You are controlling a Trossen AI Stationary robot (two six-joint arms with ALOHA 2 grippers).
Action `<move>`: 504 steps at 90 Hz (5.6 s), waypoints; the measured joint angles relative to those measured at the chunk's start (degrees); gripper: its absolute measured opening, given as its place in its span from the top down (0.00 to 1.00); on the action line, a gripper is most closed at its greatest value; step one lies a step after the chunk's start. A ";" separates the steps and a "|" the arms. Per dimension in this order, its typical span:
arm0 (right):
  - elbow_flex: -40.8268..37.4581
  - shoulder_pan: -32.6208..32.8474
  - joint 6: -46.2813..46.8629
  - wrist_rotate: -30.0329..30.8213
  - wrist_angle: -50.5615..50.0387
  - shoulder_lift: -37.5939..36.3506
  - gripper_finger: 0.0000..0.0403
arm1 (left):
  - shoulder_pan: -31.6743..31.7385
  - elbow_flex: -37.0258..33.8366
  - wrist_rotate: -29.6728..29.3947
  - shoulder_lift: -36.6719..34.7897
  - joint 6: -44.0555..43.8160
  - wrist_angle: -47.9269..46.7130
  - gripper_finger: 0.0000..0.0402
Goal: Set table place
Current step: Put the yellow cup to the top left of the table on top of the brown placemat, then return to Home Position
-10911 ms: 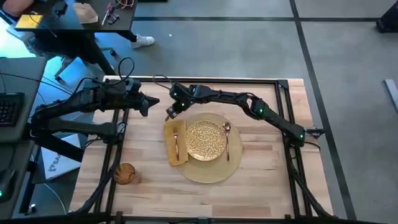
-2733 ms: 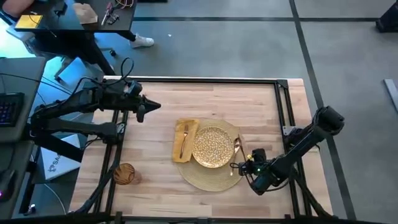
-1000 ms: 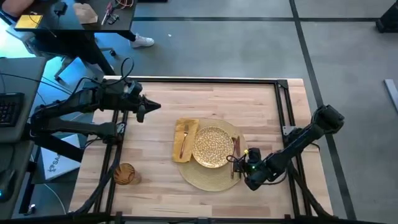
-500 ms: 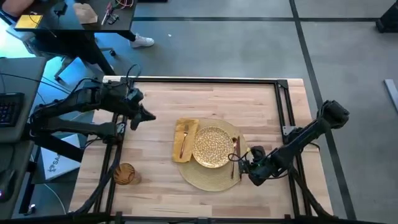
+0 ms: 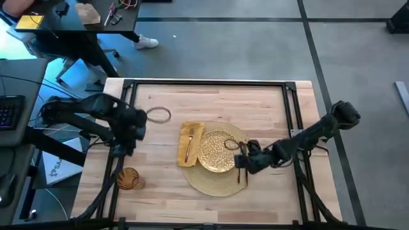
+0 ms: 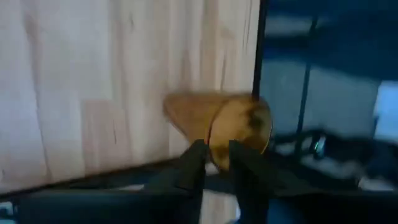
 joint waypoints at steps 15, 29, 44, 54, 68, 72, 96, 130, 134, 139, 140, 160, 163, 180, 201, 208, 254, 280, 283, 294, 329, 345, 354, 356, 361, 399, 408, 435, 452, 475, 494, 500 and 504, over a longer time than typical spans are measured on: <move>1.47 -4.87 -11.36 1.68 -0.25 -4.26 0.53 | -8.49 -0.49 -7.11 0.46 -3.95 2.38 0.59; 2.33 -8.77 -20.63 1.79 -0.73 -8.93 0.53 | -15.20 -5.87 -9.27 0.47 -7.92 5.78 0.55; 2.40 -11.77 -26.17 1.82 -1.95 -14.45 0.53 | -20.56 -12.35 -9.79 0.51 -12.26 11.54 0.61; 2.40 -13.26 -28.20 1.83 -3.61 -18.42 0.53 | -22.26 -15.40 -11.72 0.51 -15.85 15.25 0.68; 2.40 -14.83 -30.36 2.18 -4.69 -23.69 0.53 | -23.11 -19.35 -12.14 0.62 -21.75 20.35 0.82; 2.40 -15.20 -30.75 2.21 -4.75 -25.16 0.53 | -22.81 -19.69 -12.73 0.61 -23.55 20.71 0.87; 2.44 -16.51 -31.15 3.65 -5.11 -33.76 0.53 | -11.86 -11.50 -21.50 1.00 -33.28 20.79 1.00; 2.49 -22.65 -27.51 1.48 -15.03 -35.93 0.55 | 30.58 3.64 -25.90 18.72 -13.47 26.26 1.00; 2.49 -23.09 -27.85 -0.29 -15.18 -35.69 0.56 | 34.49 6.01 -25.28 22.06 -9.97 26.27 1.00; 2.49 -23.37 -28.51 -1.66 -15.05 -35.29 0.57 | 38.37 8.43 -24.18 26.30 -6.06 26.23 1.00; 2.49 -23.38 -28.60 -1.82 -15.01 -35.22 0.57 | 38.94 8.90 -23.93 27.20 -5.47 26.17 1.00; 2.49 -23.28 -28.52 -2.12 -14.95 -35.04 0.57 | 42.40 18.32 -22.36 41.25 1.75 18.50 1.00; 2.49 -23.29 -28.52 -2.12 -14.95 -35.04 0.57 | 42.07 19.58 -22.78 42.40 1.97 18.36 1.00; 2.49 -23.27 -28.55 -2.12 -14.95 -34.92 0.58 | 40.84 25.43 -28.06 46.07 1.77 19.02 1.00; 2.47 -23.27 -29.39 -1.90 -15.35 -34.62 0.58 | 41.28 26.01 -29.31 46.27 0.29 19.14 1.00; 2.47 -23.27 -29.96 -1.88 -15.35 -34.60 0.58 | 41.06 25.41 -28.64 46.81 0.62 19.10 1.00; 2.47 -23.27 -32.42 -2.60 -15.34 -34.92 0.56 | 40.72 25.43 -24.64 46.99 0.15 20.28 0.86; 2.40 -23.88 -38.11 -4.79 -22.02 -40.25 0.59 | 42.69 25.51 -21.86 42.60 0.18 17.91 0.64; 2.40 -24.13 -38.83 -4.74 -23.59 -40.98 0.60 | 43.07 25.51 -21.87 41.63 0.18 17.60 0.63; 2.39 -24.53 -43.12 -4.21 -28.97 -44.24 0.66 | 43.91 25.51 -21.90 36.96 -0.61 17.25 0.59; -10.22 -24.92 -64.63 -5.73 -23.09 -75.81 0.97 | 44.09 25.53 -23.35 20.10 -7.07 17.79 0.59; -20.14 -24.78 -68.24 -10.16 -14.72 -79.13 1.00 | 43.98 25.57 -23.78 15.04 -10.88 17.90 0.59; -26.61 -24.78 -70.54 -11.22 -1.51 -78.36 1.00 | 43.78 25.57 -24.96 12.67 -11.73 17.88 0.59; -28.32 -24.78 -70.57 -11.64 1.12 -78.68 1.00 | 43.78 25.57 -25.30 12.14 -11.96 18.05 0.59; -31.87 -24.80 -70.44 -12.20 8.71 -79.48 1.00 | 43.73 25.57 -25.50 10.91 -12.11 18.12 0.59; -46.97 -24.82 -69.53 -12.00 34.73 -80.96 1.00 | 43.75 24.77 -22.41 4.42 -12.79 18.44 0.59; -46.97 -24.82 -69.48 -10.39 33.81 -80.92 1.00 | 43.78 21.26 -22.52 1.25 -12.21 21.55 0.59; -46.97 -24.82 -66.03 -9.55 31.97 -80.94 1.00 | 43.78 -3.05 -21.06 -16.38 -10.53 41.60 0.59; -46.97 -24.82 -66.02 -9.58 31.23 -80.91 1.00 | 43.78 -22.61 -18.35 -28.80 -11.95 57.56 0.59; -47.00 -24.82 -66.01 -9.58 30.90 -80.91 1.00 | 43.75 -43.53 -18.81 -40.33 -10.89 83.37 0.59; -47.00 -24.82 -66.01 -9.60 30.72 -80.91 1.00 | 43.75 -54.66 -23.91 -40.79 -10.46 82.86 0.59; -47.00 -24.82 -66.01 -9.62 30.72 -80.91 1.00 | 43.73 -57.32 -23.83 -40.80 -11.17 82.06 0.59; -47.00 -24.82 -66.01 -9.62 30.65 -80.91 1.00 | 43.73 -59.02 -22.49 -40.83 -12.58 82.00 0.59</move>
